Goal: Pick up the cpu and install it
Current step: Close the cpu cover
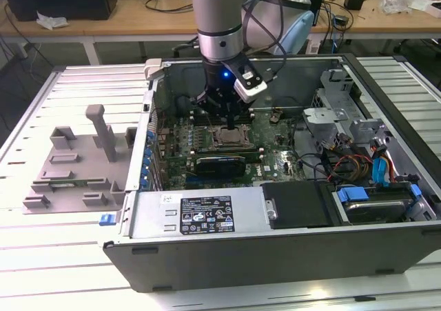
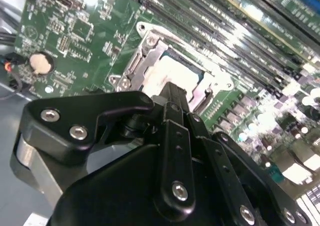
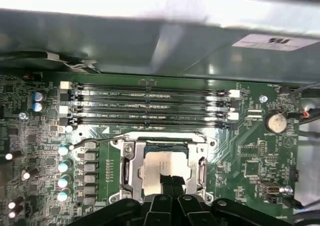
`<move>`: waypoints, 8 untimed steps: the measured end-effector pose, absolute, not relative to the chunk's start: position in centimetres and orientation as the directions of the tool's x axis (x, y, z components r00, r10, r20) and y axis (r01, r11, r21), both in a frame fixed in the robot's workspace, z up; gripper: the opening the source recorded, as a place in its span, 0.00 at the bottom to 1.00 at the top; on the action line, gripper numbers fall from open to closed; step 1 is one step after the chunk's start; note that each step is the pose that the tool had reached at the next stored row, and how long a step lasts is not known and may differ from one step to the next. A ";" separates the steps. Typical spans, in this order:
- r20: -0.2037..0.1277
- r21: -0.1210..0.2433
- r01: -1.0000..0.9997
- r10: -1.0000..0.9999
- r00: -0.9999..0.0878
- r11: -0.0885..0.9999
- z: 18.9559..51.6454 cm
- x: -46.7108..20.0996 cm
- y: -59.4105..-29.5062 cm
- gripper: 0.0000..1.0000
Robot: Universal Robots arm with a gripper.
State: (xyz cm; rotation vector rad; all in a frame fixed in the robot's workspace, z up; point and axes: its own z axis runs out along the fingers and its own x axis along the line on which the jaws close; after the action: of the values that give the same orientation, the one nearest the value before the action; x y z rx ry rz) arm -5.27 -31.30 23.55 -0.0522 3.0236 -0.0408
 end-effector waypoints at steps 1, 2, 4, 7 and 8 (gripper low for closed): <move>-0.117 -0.029 -0.033 -0.036 -0.993 0.999 24.2 -5.3 -31.3 0.11; -0.117 -0.029 -0.032 -0.035 -0.993 0.999 24.5 -5.3 -31.3 0.11; -0.116 -0.030 -0.029 -0.032 -0.993 0.999 24.7 -5.2 -31.3 0.11; -0.114 -0.031 -0.027 -0.031 -0.993 0.999 24.8 -5.2 -31.3 0.11; -0.114 -0.031 -0.027 -0.031 -0.993 0.999 24.8 -5.2 -31.3 0.11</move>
State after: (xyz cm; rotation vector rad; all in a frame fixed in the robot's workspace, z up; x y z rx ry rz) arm -5.17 -31.31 24.78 -0.0439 3.0260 -0.0446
